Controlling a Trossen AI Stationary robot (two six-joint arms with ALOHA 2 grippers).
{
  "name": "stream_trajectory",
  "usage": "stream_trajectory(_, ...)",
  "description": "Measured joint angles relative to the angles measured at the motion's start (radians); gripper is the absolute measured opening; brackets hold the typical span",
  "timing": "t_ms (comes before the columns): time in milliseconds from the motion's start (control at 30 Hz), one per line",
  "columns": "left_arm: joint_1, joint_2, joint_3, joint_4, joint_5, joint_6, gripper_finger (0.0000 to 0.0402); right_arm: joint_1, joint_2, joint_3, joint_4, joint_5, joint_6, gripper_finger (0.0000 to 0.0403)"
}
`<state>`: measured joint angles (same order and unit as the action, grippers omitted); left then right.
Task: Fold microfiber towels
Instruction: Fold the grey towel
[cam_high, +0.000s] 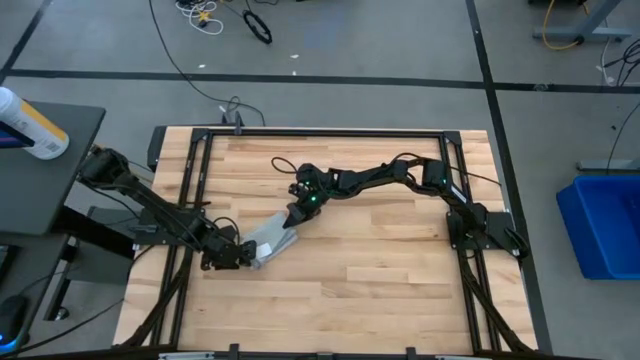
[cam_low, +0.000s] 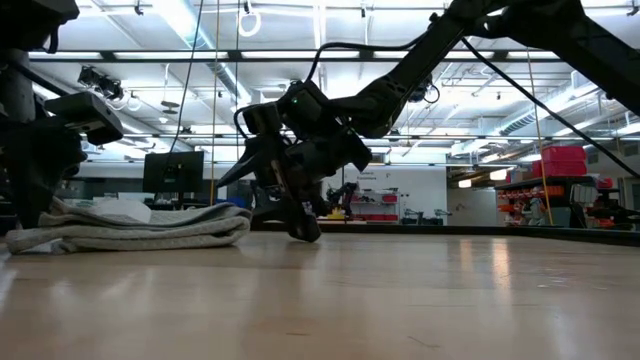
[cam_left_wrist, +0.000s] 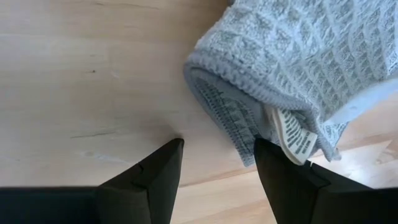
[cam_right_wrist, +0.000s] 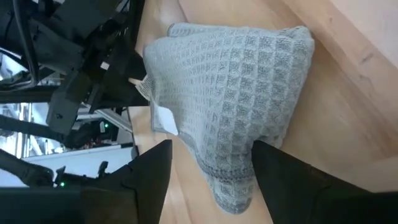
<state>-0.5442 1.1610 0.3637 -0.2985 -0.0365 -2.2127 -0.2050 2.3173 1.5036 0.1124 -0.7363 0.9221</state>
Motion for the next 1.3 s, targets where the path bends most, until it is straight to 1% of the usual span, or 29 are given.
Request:
stream_trajectory(133,0.0,0.0,0.0,0.0,-0.007,0.002,0.0213,0.002,0.0,0.0,-0.001,0.023,0.01,0.0205)
stream_trajectory(400,0.0,0.0,-0.001,0.004,-0.014,0.02,0.0213,0.029,0.0,0.0,0.0,0.055,0.0,0.012)
stream_trajectory(467,0.0,0.0,-0.001,0.004,-0.015,0.021,0.0213,0.036,0.0,0.0,0.001,0.055,-0.006,0.0114)
stream_trajectory(567,0.0,0.001,-0.002,0.008,-0.018,0.033,0.0213,0.042,0.001,0.0,0.001,0.055,0.01,0.0127)
stream_trajectory(633,0.0,0.001,-0.002,0.012,-0.02,0.044,0.0213,0.043,0.002,0.0,-0.001,0.076,0.025,0.0133)
stream_trajectory(667,0.0,0.001,-0.002,0.014,-0.021,0.047,0.0213,0.044,0.002,0.0,-0.001,0.089,0.031,0.0129)
stream_trajectory(700,0.0,0.001,-0.002,0.016,-0.022,0.047,0.0213,0.044,0.002,0.0,-0.001,0.097,0.035,0.0118)
stream_trajectory(733,0.0,0.001,-0.002,0.017,-0.023,0.047,0.0212,0.044,0.002,-0.001,-0.002,0.104,0.043,0.0097)
stream_trajectory(800,0.0,0.001,-0.002,0.02,-0.026,0.048,0.0211,0.044,0.002,-0.001,-0.005,0.112,0.052,0.0039)
stream_trajectory(833,0.0,0.001,-0.002,0.023,-0.03,0.052,0.0211,0.043,0.002,-0.001,-0.009,0.119,0.051,0.0021)
stream_trajectory(933,0.0,0.001,-0.003,0.042,-0.04,0.071,0.0211,0.035,0.002,0.0,-0.025,0.134,0.056,0.001)
stream_trajectory(1033,0.0,0.002,-0.003,0.054,-0.049,0.081,0.0211,0.02,-0.011,-0.002,-0.068,0.141,0.053,0.0006)
stream_trajectory(1133,0.0,0.002,-0.003,0.06,-0.06,0.086,0.0211,0.005,-0.034,-0.004,-0.149,0.186,0.011,0.0005)
stream_trajectory(1300,0.0,0.002,-0.003,0.063,-0.063,0.11,0.021,-0.02,-0.072,-0.008,-0.292,0.221,-0.073,0.0004)
